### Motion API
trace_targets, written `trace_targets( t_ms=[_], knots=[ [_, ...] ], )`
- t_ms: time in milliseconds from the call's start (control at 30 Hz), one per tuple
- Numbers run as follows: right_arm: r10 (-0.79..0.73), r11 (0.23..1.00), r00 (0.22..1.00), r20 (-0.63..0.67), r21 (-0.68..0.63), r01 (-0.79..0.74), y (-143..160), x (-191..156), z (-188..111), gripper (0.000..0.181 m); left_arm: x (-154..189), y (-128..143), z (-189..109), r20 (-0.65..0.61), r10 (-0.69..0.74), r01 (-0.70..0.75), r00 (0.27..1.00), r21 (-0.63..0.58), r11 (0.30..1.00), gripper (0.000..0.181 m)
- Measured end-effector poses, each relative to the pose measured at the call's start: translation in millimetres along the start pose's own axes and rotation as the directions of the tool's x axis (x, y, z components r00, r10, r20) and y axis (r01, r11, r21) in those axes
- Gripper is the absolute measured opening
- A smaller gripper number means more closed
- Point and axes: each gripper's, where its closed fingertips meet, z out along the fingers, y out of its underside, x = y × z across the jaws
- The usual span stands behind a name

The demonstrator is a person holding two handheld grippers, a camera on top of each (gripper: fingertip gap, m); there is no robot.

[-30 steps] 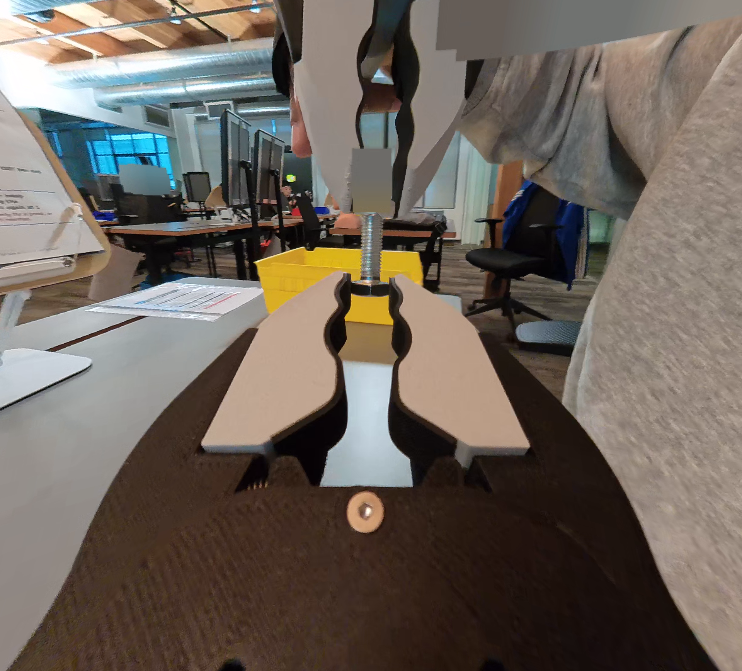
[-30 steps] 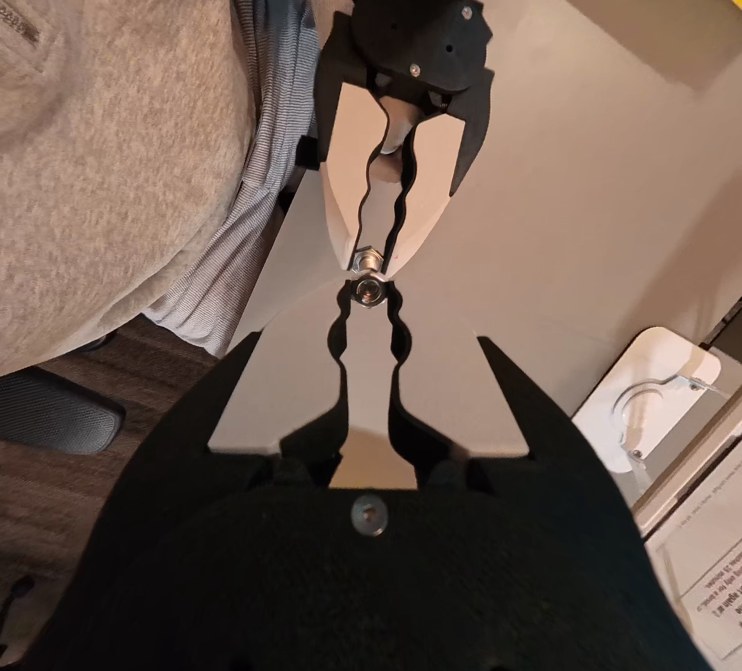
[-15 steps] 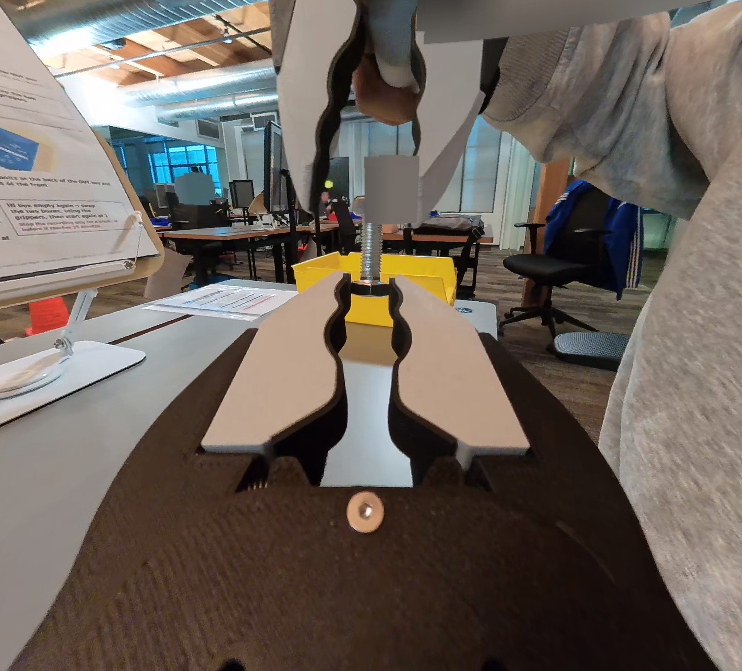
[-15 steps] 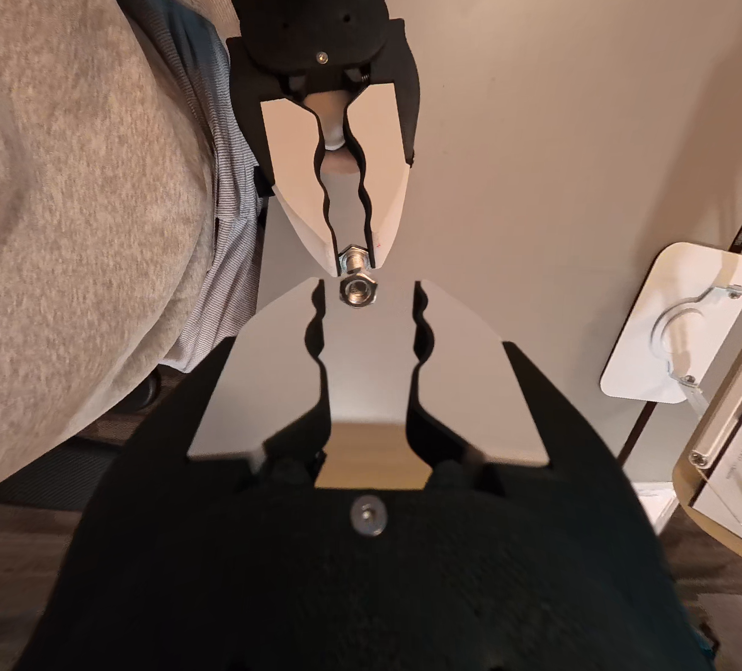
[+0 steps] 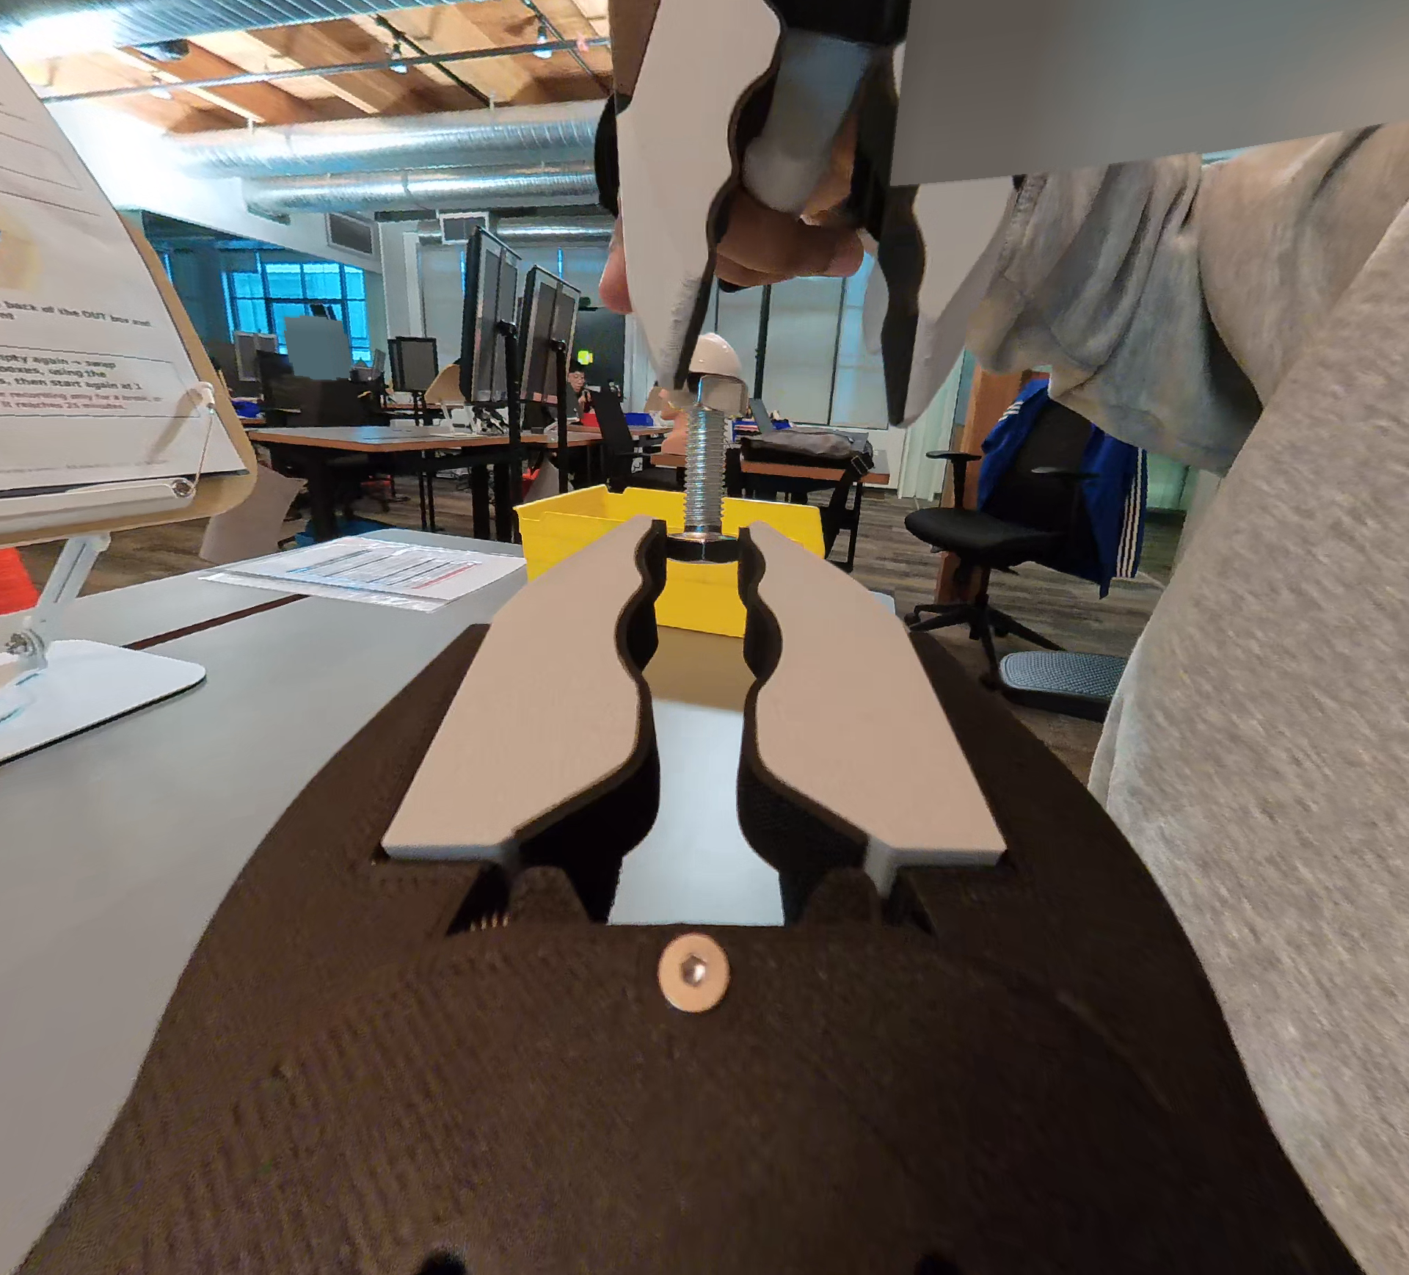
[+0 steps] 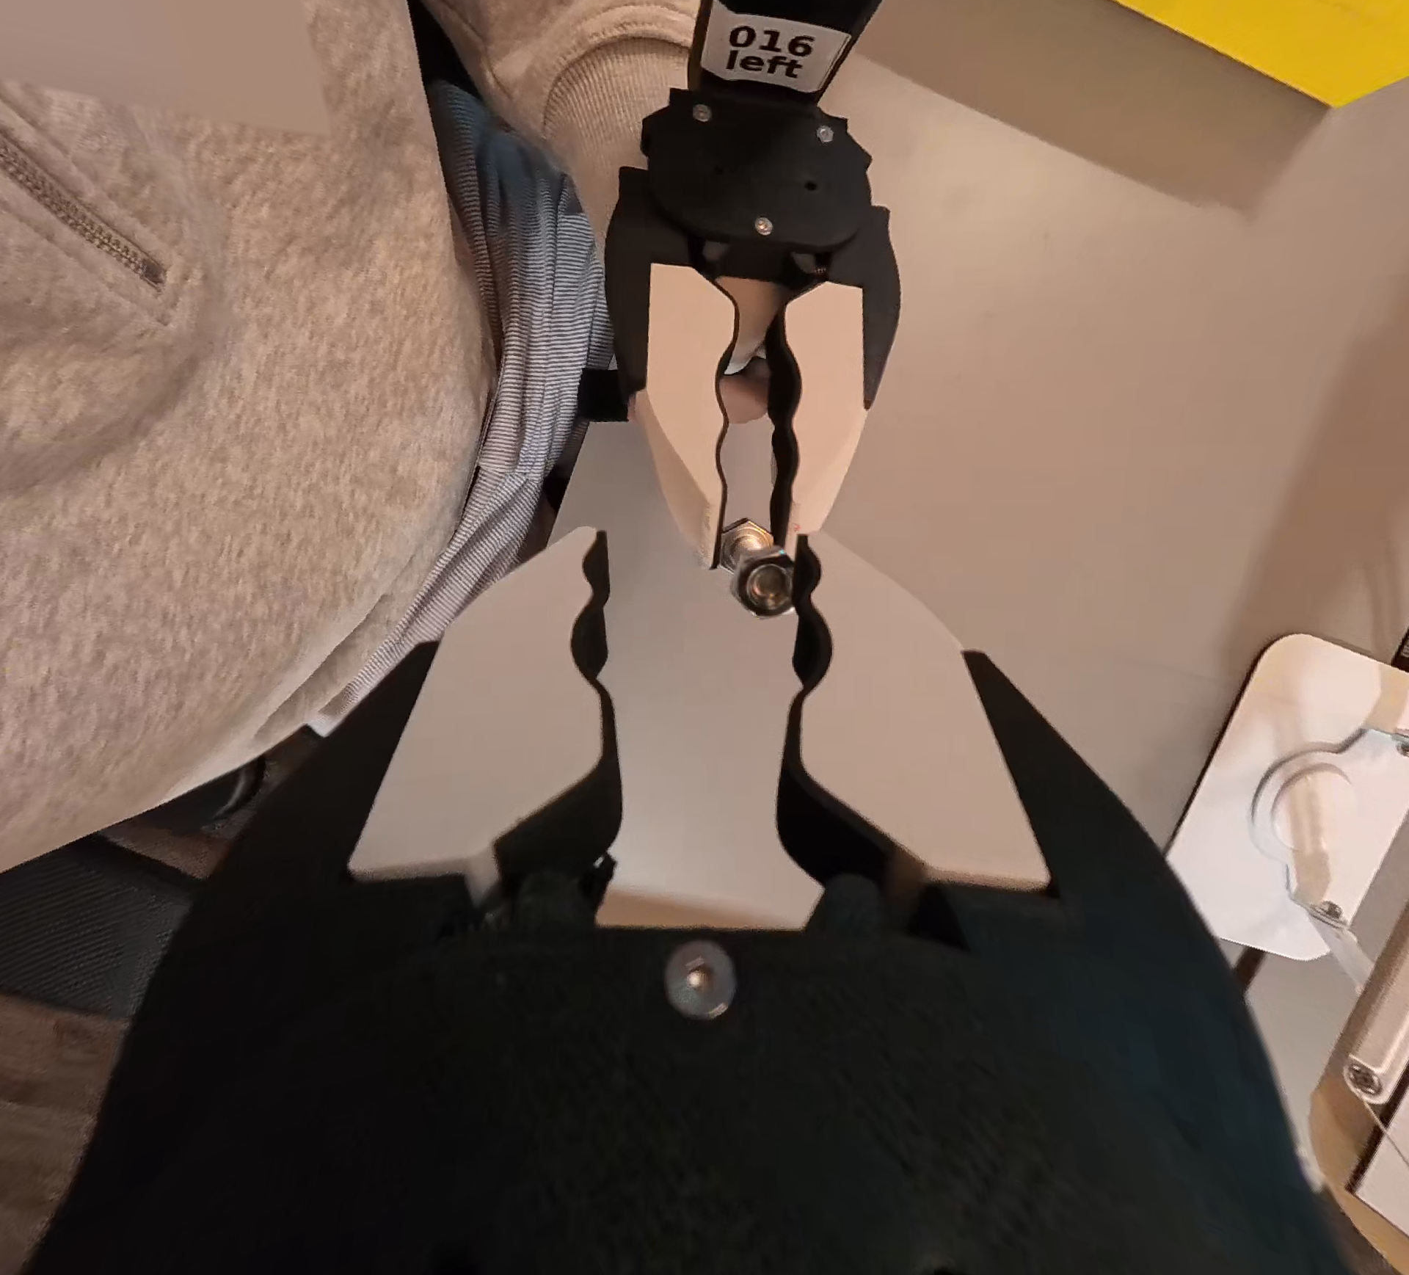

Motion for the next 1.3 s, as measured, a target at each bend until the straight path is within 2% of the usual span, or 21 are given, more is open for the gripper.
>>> trace_targets(
  t_ms=[500, 633, 900, 1100, 1300],
  knots=[
    [0.04, 0.996, 0.999, -0.012, -0.084, -0.041, 19.2, 2.7, -4.3, 0.04, -4.6, -4.3, -2.5, 0.02, -0.015, 0.014, 1.0, 0.022, 1.0, 0.019],
    [0.033, 0.996, 0.999, 0.003, -0.085, -0.033, 18.1, -1.9, -4.6, 0.038, -9.0, -5.7, -3.7, 0.03, -0.038, 0.037, 0.999, 0.03, 0.999, 0.019],
    [0.011, 0.999, 0.998, -0.057, -0.037, -0.014, 7.8, 10.5, -13.7, 0.033, -2.2, -2.4, -1.6, 0.004, -0.019, 0.019, 1.0, 0.012, 1.0, 0.019],
    [-0.051, 0.999, 0.997, -0.058, 0.008, 0.051, -5.7, 6.0, -5.9, 0.039, 1.5, -0.9, -0.7, -0.012, -0.016, 0.016, 1.0, 0.007, 1.0, 0.019],
    [-0.043, 0.999, 0.998, -0.046, -0.033, 0.041, 2.7, 5.9, -0.9, 0.043, -1.1, -4.6, -2.3, -0.005, -0.02, 0.02, 1.0, 0.022, 1.0, 0.019]
  ],
)
